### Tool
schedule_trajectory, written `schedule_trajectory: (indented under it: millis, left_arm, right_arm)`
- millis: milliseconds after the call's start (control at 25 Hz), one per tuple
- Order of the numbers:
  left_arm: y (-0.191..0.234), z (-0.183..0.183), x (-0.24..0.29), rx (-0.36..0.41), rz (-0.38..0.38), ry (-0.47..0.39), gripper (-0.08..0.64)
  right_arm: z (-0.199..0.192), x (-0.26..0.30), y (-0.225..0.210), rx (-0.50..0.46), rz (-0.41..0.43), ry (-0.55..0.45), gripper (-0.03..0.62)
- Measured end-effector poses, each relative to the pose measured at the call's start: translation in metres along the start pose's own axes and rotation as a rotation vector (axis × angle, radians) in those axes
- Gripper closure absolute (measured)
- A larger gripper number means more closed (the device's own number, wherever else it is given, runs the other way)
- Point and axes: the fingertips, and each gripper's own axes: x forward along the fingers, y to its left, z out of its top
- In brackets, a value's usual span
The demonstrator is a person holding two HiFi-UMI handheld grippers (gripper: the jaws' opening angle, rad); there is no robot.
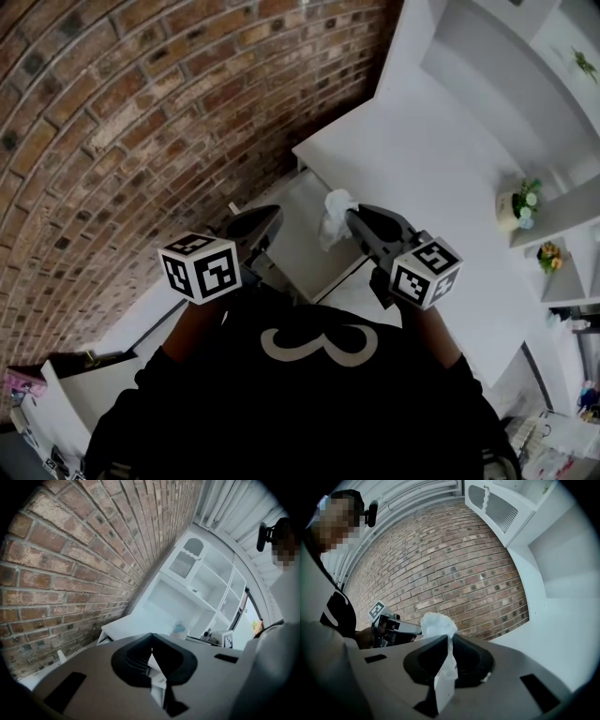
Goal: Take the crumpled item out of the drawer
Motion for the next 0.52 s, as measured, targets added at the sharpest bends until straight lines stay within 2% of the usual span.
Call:
schedule_trajectory:
  millis: [520]
  left_arm:
    - [0.0014, 0.0002, -0.0025, 0.015, 0.013, -0.004, 0.561]
  right_arm:
    - [-0.0002, 0.0013, 0.0057, -0.008, 0.007, -0.006, 0.548]
